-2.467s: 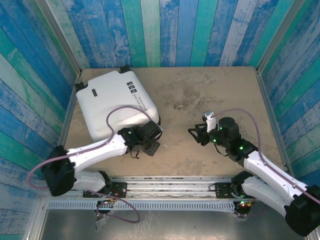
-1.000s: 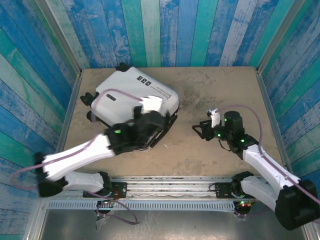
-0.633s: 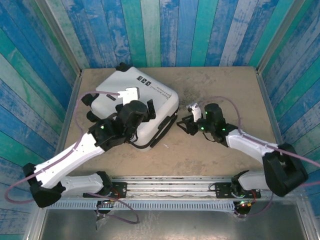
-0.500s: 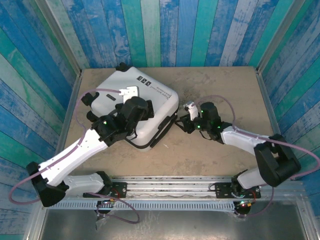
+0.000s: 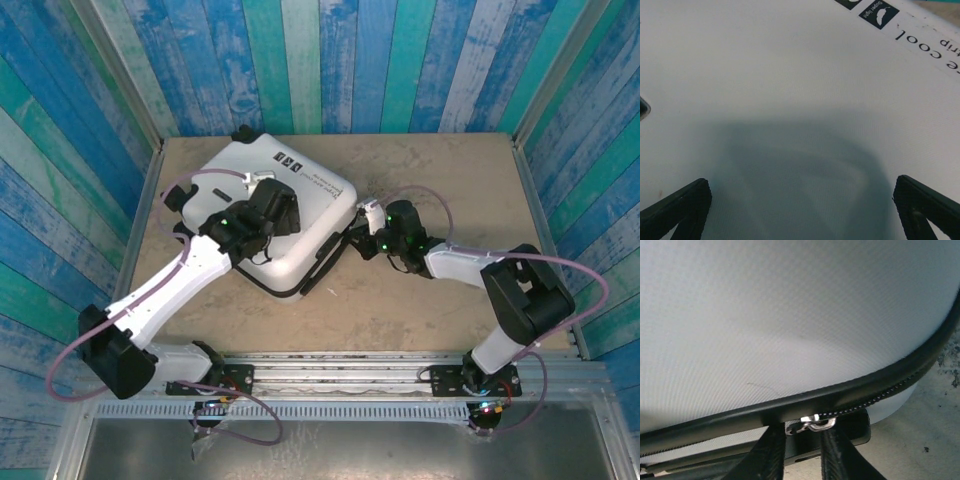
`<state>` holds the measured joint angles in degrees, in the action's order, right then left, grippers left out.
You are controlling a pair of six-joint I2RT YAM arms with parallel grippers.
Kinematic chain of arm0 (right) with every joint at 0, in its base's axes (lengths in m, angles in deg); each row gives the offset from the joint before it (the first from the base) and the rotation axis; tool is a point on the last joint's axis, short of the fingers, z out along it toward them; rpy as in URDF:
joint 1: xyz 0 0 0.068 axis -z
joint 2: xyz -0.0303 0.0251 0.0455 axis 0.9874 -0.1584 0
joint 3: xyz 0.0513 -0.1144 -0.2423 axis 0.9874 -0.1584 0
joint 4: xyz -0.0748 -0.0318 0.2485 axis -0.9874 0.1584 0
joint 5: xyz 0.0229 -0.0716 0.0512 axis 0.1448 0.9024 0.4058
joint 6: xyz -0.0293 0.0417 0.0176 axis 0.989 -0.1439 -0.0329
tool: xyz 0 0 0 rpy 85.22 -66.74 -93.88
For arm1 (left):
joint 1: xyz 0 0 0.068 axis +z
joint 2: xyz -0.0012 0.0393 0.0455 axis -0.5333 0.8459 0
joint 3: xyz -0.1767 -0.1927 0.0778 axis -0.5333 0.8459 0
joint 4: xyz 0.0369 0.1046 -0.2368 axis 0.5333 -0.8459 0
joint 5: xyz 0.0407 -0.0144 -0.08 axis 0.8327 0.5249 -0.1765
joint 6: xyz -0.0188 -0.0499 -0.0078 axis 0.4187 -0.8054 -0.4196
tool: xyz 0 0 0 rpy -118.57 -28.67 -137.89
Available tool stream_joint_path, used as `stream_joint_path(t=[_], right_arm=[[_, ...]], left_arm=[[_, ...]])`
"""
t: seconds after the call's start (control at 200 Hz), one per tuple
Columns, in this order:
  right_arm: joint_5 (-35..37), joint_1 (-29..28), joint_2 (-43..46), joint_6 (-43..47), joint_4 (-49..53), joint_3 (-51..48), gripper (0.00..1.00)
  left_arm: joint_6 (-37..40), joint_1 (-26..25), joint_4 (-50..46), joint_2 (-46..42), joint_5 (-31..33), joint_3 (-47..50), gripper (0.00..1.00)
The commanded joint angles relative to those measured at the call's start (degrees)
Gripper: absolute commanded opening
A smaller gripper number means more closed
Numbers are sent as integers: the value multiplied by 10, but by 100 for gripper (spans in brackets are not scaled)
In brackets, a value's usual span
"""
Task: Pack the luggage
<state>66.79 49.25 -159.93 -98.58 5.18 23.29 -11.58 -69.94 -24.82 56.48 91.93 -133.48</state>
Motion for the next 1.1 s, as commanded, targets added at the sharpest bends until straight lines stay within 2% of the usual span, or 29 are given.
stream_joint_path(t=[0.0,0.15,0.341,0.546,0.581,0.651,0.731,0.856,1.097], right_arm=[[24,-4,-20,-1,-40,28,13],[19,-2,-14,-1,-29,31,1],[-37,23,16,-7,-34,23,0],[-137,68,28,-22,-21,32,0],[-141,67,26,-13,-8,38,7],[-151,67,21,-9,2,40,29],[-152,65,10,-11,-5,37,39],[-155,63,-16,-13,-14,39,38],[-122,43,-50,13,12,61,28]], left_arm=[[-3,17,-38,32,-41,29,98],[-3,34,-33,45,-64,57,99],[5,46,-15,54,-84,83,100],[11,47,-5,67,-90,96,99],[12,48,-1,67,-92,98,99],[14,48,4,69,-97,102,99],[15,48,5,72,-99,104,99],[22,48,4,77,-101,104,98],[34,48,1,80,-107,106,97]])
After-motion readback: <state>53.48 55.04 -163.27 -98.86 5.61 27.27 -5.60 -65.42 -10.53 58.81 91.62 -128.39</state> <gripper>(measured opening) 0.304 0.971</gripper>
